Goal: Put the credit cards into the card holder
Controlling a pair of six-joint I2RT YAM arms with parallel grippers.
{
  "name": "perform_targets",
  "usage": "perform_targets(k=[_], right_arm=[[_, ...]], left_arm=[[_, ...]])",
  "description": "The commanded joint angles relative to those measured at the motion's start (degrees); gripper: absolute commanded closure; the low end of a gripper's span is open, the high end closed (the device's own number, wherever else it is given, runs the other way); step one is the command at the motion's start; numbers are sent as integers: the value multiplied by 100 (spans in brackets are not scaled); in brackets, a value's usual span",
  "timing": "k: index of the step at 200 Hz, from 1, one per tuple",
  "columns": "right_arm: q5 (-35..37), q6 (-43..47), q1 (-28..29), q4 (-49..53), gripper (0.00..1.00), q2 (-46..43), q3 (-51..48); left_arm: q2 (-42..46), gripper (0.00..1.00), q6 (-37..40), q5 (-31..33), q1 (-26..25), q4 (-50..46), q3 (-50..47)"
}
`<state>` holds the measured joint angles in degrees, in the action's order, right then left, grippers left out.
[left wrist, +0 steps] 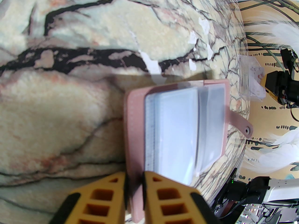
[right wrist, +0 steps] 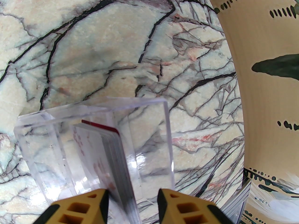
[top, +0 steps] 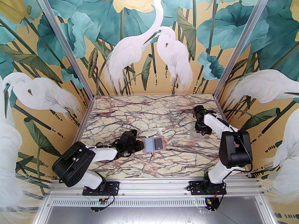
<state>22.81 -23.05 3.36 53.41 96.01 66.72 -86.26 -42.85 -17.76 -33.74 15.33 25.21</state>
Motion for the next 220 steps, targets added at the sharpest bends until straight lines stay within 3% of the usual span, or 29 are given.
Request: perform_targets(k=[1, 79, 117, 220], right_arm=[[188, -24, -52, 59, 60, -196, 133], [63, -11, -52, 26, 64, -240, 122], [-344, 81, -55, -92, 52, -189, 122], [-154, 55, -56, -154, 50, 326, 183]], left_arm=[[-108, 79, 7, -79, 16, -13, -100], [-128, 79, 14, -85, 16, 3, -99], [-143, 79, 14, -87, 21, 14, -102], [-118, 79, 12, -77, 17, -1, -113]])
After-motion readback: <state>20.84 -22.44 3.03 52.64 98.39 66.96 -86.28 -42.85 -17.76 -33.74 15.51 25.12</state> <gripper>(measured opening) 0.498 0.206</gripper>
